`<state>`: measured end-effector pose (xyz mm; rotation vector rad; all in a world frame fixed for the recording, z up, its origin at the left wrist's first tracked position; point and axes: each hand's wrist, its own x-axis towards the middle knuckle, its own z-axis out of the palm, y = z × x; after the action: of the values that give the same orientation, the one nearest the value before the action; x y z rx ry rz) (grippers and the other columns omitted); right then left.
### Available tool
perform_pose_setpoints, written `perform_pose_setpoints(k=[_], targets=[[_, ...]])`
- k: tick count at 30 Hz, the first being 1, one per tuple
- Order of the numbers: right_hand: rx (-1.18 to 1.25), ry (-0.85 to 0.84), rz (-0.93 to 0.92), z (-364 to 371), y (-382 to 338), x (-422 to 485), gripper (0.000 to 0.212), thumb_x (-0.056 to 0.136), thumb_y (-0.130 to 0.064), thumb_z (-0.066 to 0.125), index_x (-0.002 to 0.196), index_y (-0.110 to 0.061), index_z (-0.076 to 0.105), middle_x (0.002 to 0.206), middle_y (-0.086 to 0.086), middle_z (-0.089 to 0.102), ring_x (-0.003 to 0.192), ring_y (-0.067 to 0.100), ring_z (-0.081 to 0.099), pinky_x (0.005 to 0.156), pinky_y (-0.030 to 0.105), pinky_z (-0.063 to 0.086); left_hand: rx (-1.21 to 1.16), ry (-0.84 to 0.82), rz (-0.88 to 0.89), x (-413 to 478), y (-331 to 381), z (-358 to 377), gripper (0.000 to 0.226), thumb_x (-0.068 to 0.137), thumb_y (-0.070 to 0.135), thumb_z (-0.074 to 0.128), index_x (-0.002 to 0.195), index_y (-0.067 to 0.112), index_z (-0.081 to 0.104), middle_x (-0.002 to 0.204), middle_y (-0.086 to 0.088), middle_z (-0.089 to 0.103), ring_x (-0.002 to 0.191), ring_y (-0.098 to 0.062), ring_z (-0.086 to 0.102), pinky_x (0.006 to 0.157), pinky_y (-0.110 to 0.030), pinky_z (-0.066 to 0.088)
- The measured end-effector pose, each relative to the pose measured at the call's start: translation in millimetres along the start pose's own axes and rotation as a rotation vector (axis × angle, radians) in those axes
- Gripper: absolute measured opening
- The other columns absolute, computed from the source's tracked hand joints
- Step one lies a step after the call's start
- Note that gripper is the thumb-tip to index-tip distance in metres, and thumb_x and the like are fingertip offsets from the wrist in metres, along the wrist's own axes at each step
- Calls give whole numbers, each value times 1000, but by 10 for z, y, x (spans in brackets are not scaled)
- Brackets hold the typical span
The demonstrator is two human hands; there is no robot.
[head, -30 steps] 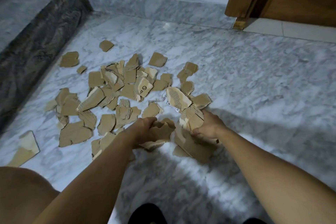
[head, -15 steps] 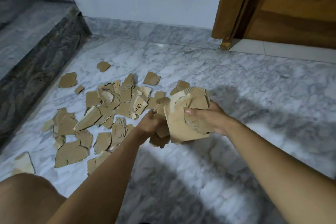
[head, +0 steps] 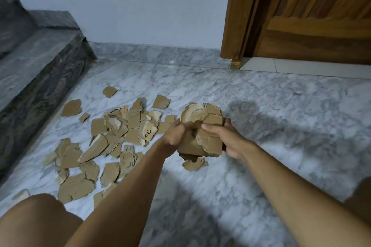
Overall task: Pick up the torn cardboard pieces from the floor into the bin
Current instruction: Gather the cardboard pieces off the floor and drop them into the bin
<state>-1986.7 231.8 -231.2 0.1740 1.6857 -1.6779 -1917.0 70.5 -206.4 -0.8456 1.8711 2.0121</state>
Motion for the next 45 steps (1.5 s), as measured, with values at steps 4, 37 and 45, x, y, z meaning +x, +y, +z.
perform_pose_setpoints(k=[4,37,45], targets=[[5,-30,-9,-50,-39,-68,45,80,-12,79,118,-19,55,104,9,73,95,27,72,81,47,59,-8,47,7,48,-39,19,43,86,25,65,120,10,44,111,-23,57,81,-39,61,44,-28,48],[212,488,-183,-2082,-895,-1263,70,68,-32,77,133,-28,50,123,9,66,109,35,68,77,61,59,477,-507,258,382,1356,2292,80,59,59,84,125,24,57,121,-8,64,112,-31,64,85,-51,58],[455,994,-294,-2679,-184,-2822,46,92,-18,55,134,-22,37,119,5,58,97,24,62,75,42,57,669,-968,384,-393,1015,4046,69,64,41,76,127,21,57,120,-7,66,103,-26,68,84,-46,59]])
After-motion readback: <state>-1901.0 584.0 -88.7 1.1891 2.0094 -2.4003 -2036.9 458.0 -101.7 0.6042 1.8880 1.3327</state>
